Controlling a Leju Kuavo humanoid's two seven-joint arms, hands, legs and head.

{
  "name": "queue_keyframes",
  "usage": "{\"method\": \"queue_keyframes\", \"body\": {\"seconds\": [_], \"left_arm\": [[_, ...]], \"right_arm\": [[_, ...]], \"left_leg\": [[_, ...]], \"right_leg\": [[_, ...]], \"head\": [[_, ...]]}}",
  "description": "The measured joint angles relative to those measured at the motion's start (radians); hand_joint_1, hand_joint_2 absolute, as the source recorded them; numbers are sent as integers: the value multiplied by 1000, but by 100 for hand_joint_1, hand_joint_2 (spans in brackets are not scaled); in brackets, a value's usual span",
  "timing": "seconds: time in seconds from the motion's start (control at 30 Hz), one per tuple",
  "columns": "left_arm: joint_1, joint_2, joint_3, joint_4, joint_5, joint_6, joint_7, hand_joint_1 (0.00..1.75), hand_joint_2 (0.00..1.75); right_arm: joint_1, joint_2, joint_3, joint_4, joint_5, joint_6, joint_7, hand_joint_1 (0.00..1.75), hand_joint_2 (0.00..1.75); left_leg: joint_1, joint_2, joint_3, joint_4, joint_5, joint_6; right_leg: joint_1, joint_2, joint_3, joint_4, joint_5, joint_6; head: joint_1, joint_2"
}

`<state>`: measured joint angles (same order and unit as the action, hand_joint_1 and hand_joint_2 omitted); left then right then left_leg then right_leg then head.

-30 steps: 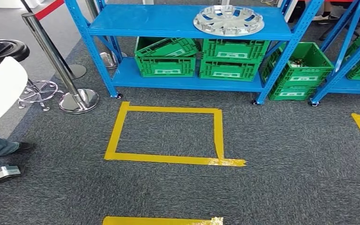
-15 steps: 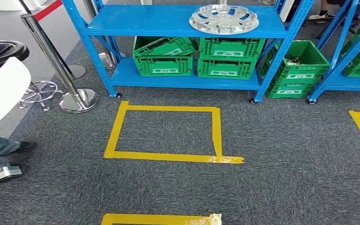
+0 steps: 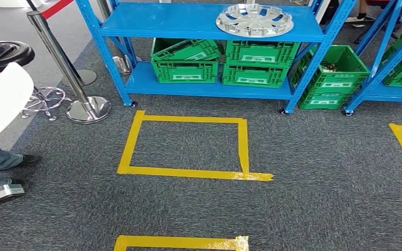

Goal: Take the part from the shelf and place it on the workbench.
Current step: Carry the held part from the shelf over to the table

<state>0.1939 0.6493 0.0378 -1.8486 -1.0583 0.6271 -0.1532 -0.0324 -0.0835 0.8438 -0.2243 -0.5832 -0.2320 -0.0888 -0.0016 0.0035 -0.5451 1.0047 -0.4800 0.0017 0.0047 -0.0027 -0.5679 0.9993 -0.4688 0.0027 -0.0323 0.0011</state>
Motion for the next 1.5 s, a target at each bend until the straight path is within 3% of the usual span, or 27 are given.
{"method": "queue_keyframes", "body": {"seconds": [0.1,0.2,0.27,0.33,0.4,0.43,0.47,0.53,0.57,0.6,0.67,0.73,0.8,0.9,0.93,0.97,1.03,1.1,1.17,1.23,1.3,1.37,1.43,1.47,1.5], "left_arm": [[0,0,0,0,-2,0,5,175,175],[0,3,1,0,-4,0,6,175,175],[-1,7,2,0,-6,0,6,175,175],[-2,8,2,0,-7,1,6,175,175],[-2,6,0,0,-8,1,6,175,175],[-2,4,-2,0,-9,1,6,175,175],[-2,2,-4,1,-10,1,6,175,175],[-2,-2,-9,1,-11,2,5,175,175],[-3,-2,-11,1,-12,2,5,175,175],[-3,-2,-12,2,-14,3,5,175,175],[-4,-1,-13,2,-16,5,4,175,175],[-3,-2,-15,2,-10,7,3,175,175],[-6,-7,-18,2,0,8,3,175,175],[-12,-18,-26,4,3,9,2,175,175],[-12,-22,-29,6,1,8,2,175,175],[-11,-23,-32,9,-2,8,1,175,175],[-11,-23,-34,13,-7,5,4,175,175],[-13,-17,-31,15,-5,3,7,175,175],[-11,-11,-25,15,5,6,8,175,175],[0,-5,-14,14,14,12,8,175,175],[15,4,4,9,27,18,9,175,175],[27,11,24,-1,45,21,6,175,175],[38,15,39,-11,59,19,1,175,175],[44,16,44,-14,64,18,-3,175,175],[49,17,46,-17,67,17,-6,175,175]], "right_arm": [[0,0,0,0,4,-24,10,0,0],[0,0,0,0,10,-43,17,0,0],[0,-2,0,0,14,-50,20,0,0],[-1,-3,0,1,16,-53,20,0,0],[0,-3,0,1,17,-55,21,0,0],[1,-3,0,1,17,-56,22,0,0],[2,-3,0,1,17,-58,23,0,0],[4,-4,0,2,17,-65,22,0,0],[4,-5,0,2,16,-69,20,0,0],[5,-5,-1,2,13,-74,15,0,0],[9,-7,-3,2,6,-87,-3,0,0],[16,-12,-7,2,1,-100,-30,0,0],[25,-16,-12,2,-2,-106,-52,0,0],[39,-21,-20,2,-7,-107,-66,0,0],[44,-21,-24,2,-11,-107,-68,0,0],[48,-22,-27,2,-16,-107,-69,0,0],[54,-23,-34,4,-26,-104,-68,0,0],[58,-22,-42,12,-38,-90,-62,0,0],[58,-19,-53,32,-54,-57,-61,0,0],[51,-9,-63,67,-69,-18,-73,0,0],[43,7,-73,105,-78,11,-87,0,0],[37,21,-80,132,-84,25,-96,0,0],[34,30,-84,150,-87,29,-105,0,0],[33,34,-86,157,-87,29,-110,0,0],[32,35,-87,161,-87,29,-115,0,0]], "left_leg": [[-1,0,-1,2,0,2],[-3,0,-2,0,5,17],[4,3,5,-24,19,26],[11,2,8,-42,32,30],[14,-5,2,-43,36,28],[16,-10,0,-42,37,25],[19,-15,-2,-41,38,21],[28,-30,-4,-33,36,7],[31,-39,-8,-26,33,-2],[33,-47,-14,-16,31,-12],[35,-64,-25,-5,32,-30],[38,-74,-31,-2,34,-40],[37,-51,-52,43,3,-45],[36,-16,-129,231,-92,-45],[36,-14,-147,278,-108,-44],[35,-13,-149,291,-105,-40],[30,2,-96,198,-50,-28],[15,50,-29,68,-8,-12],[2,77,-12,20,-5,-2],[0,57,-16,12,0,5],[5,35,-15,3,9,15],[7,13,-17,-1,15,23],[5,-14,-21,0,17,26],[4,-28,-21,0,17,26],[4,-44,-21,1,18,26]], "right_leg": [[-1,0,0,-1,2,3],[-3,-1,0,-7,9,14],[-1,1,-10,7,-7,19],[-4,2,-51,93,-64,25],[-12,2,-109,225,-125,33],[-16,2,-123,261,-134,38],[-20,2,-120,263,-126,43],[-31,13,-55,150,-66,53],[-35,31,-16,83,-48,58],[-38,45,14,31,-36,58],[-35,56,32,7,-44,47],[-34,34,30,14,-41,29],[-32,12,30,14,-39,14],[-22,-22,26,13,-40,2],[-18,-33,26,14,-40,0],[-14,-45,25,14,-41,-2],[-8,-67,28,14,-43,-4],[-3,-87,30,14,-45,-2],[1,-108,31,15,-46,4],[1,-125,32,13,-48,14],[-2,-86,20,41,-74,24],[-6,-23,-30,148,-134,29],[-7,-2,-90,274,-178,30],[-7,0,-104,297,-175,30],[-7,3,-98,280,-152,28]], "head": [[0,0],[-1,0],[0,0],[4,0],[5,0],[4,0],[4,0],[5,0],[6,0],[6,0],[7,0],[6,0],[2,0],[-4,0],[-4,0],[-4,0],[-4,0],[-3,0],[-3,0],[-3,0],[0,0],[4,0],[4,0],[4,0],[4,0]]}}
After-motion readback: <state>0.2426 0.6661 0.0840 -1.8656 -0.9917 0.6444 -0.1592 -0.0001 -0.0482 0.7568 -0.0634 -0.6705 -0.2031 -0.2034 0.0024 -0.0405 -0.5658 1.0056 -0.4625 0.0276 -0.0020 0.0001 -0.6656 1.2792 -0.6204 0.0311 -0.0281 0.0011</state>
